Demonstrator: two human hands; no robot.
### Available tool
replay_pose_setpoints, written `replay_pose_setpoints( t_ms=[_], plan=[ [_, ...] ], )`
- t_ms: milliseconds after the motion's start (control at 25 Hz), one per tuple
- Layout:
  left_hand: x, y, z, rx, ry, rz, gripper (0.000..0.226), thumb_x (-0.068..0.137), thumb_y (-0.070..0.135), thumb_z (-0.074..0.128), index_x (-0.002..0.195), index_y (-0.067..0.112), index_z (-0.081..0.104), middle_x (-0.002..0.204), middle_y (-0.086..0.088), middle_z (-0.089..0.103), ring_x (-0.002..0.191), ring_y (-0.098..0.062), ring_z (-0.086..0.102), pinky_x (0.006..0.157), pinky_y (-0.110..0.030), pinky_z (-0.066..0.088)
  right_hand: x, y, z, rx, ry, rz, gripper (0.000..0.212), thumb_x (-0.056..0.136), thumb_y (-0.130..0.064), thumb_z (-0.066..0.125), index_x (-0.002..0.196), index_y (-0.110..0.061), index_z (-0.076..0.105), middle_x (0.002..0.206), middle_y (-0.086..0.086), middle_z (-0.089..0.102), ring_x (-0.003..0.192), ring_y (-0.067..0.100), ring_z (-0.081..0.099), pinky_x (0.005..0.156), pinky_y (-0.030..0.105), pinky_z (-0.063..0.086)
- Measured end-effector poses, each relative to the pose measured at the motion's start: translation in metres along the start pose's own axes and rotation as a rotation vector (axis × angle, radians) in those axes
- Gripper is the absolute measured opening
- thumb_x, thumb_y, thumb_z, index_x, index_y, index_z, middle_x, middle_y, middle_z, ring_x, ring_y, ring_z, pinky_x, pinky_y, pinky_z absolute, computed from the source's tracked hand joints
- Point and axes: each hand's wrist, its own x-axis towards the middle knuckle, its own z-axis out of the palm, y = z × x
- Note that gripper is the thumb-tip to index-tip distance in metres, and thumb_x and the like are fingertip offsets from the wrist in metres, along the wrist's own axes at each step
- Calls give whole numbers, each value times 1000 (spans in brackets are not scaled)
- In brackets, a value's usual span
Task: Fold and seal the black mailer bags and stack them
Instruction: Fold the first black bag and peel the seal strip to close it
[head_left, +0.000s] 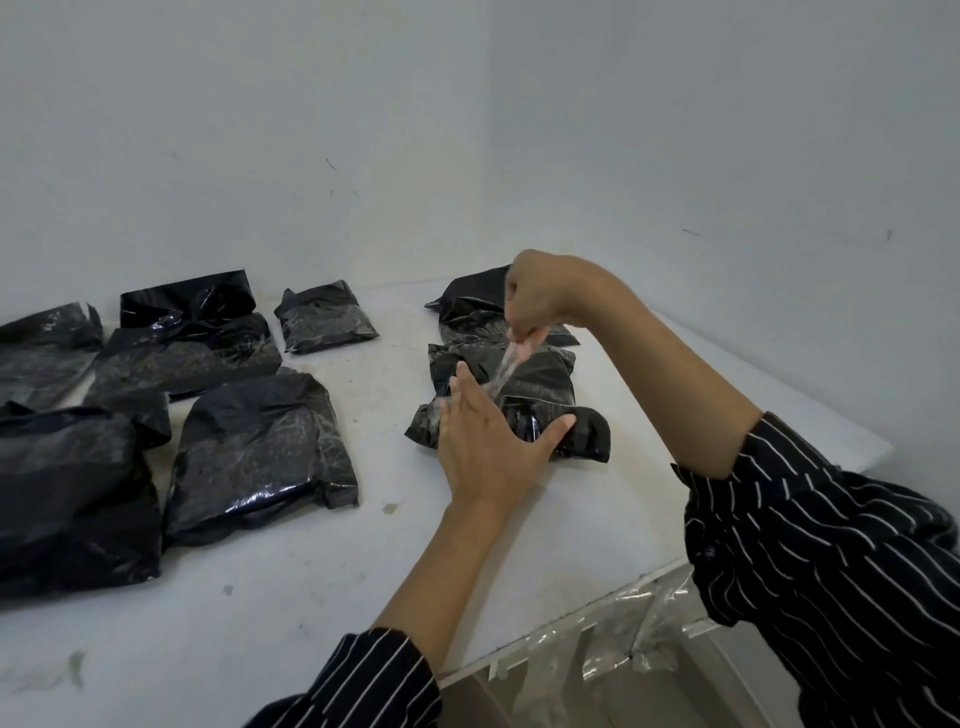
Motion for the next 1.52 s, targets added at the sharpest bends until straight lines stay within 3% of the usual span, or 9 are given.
replay_pose_setpoints(
  t_ms=[80, 320, 440, 680, 880, 1120, 1280, 1400, 1520],
  plan=[
    [1, -3, -4, -7, -34, 19, 117, 72, 76, 48, 149, 4, -1, 155, -15, 20, 143, -28, 20, 115, -40, 23, -6, 10, 2, -101, -7, 30, 17, 88, -9, 60, 71, -9, 56, 64, -1, 56, 48, 3, 47, 34, 6, 32],
    [10, -7, -14, 107, -257, 109, 95, 89, 64, 32, 149, 1, -6, 158, -13, -10, 145, -21, -12, 116, -34, -7, -13, 21, 5, -51, -64, 62, 26, 87, -3, 62, 66, -9, 49, 55, 1, 57, 32, -1, 50, 29, 9, 29],
    [12, -8, -10, 237, -286, 124, 91, 91, 64, 23, 147, -1, -9, 156, -16, -13, 145, -23, -16, 116, -35, -9, -16, 25, 11, -43, -61, 74, 25, 84, -3, 66, 67, -8, 49, 50, -2, 58, 45, 3, 57, 30, 11, 32],
    [9, -5, -7, 420, -268, 111, 93, 89, 68, 17, 147, 0, -9, 155, -20, -14, 144, -27, -16, 116, -38, -8, -17, 46, 31, -61, -27, 79, 23, 77, -7, 73, 65, -9, 53, 70, 7, 65, 84, 22, 70, 58, 23, 43],
    [9, -3, -6, 564, -269, 113, 92, 85, 72, 10, 148, 7, -11, 155, -21, -12, 145, -29, -12, 118, -43, -3, -14, 55, 41, -54, -2, 99, 24, 76, -7, 71, 62, -10, 52, 64, 7, 57, 68, 20, 56, 62, 27, 41],
    [12, -3, -9, 612, -336, 121, 93, 81, 75, 7, 148, 13, -13, 156, -20, -13, 145, -29, -12, 118, -46, -3, -11, 58, 52, -163, -21, 132, 20, 80, -16, 71, 69, -7, 56, 79, 9, 61, 82, 24, 60, 67, 27, 43],
    [11, -1, -11, 624, -336, 101, 97, 79, 77, 7, 149, 13, -12, 156, -18, -14, 145, -33, -11, 117, -47, -4, -16, 56, 62, -164, 75, 156, 35, 83, -14, 70, 63, -12, 41, 64, 0, 47, 76, 24, 53, 53, 27, 35],
    [11, 2, -12, 655, -339, 78, 103, 74, 82, 5, 149, 12, -13, 156, -17, -15, 143, -39, -11, 116, -49, -8, -22, 53, 62, -251, 104, 197, 45, 84, -28, 70, 64, -15, 33, 73, 2, 45, 79, 25, 49, 64, 29, 37],
    [9, 2, -10, 627, -329, 89, 115, 67, 87, 8, 148, 9, -13, 155, -20, -16, 141, -42, -16, 111, -53, -17, -29, 70, 52, -251, 90, 279, 45, 85, -41, 66, 64, -9, 42, 67, 1, 56, 64, 20, 55, 60, 27, 37]
  ],
)
